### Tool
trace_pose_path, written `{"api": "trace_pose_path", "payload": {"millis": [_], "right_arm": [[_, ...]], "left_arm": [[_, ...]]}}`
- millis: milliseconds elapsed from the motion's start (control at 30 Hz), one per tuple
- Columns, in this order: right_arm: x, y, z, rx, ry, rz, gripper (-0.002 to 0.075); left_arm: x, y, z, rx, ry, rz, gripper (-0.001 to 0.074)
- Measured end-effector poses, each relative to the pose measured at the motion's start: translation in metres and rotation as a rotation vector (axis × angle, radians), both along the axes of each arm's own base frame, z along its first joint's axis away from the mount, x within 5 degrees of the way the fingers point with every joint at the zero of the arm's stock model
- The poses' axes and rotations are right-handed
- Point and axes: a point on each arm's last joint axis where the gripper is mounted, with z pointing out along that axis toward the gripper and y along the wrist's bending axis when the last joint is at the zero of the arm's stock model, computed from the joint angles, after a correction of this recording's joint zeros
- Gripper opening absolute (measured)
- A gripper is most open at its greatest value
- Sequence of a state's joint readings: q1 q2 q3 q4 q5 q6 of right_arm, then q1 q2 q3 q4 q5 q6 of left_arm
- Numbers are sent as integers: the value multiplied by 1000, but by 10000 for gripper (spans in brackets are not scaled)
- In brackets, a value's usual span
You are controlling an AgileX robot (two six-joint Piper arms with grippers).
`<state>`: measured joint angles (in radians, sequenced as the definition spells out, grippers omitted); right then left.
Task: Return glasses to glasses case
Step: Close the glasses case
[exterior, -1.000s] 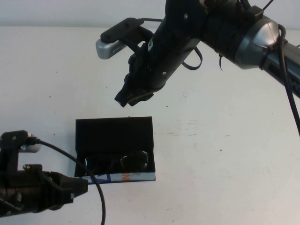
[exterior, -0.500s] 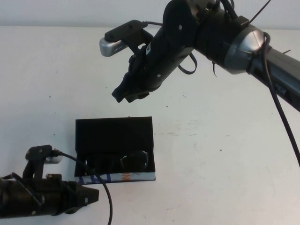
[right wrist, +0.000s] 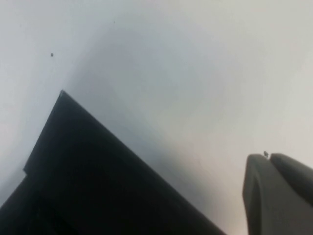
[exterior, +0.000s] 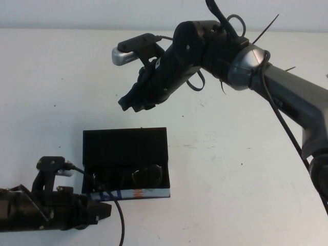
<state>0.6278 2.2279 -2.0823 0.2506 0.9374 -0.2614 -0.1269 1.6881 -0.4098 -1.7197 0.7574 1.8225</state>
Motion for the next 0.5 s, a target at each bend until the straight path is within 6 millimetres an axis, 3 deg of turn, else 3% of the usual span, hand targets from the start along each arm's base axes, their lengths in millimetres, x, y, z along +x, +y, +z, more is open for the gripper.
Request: {"api": "trace_pose_path", "payload": {"millis": [167,367,500], "right_arm": [[4,4,-7,-14,27,16,-11],[4,5,-34,-64,139,44,-11],[0,5,-36,-73,180,62,-11]], "left_arm": [[1,0,0,6,-5,-1,-1],[1,0,0,6,-5,-1,-1],[1,0,0,6,-5,-1,-1]]}}
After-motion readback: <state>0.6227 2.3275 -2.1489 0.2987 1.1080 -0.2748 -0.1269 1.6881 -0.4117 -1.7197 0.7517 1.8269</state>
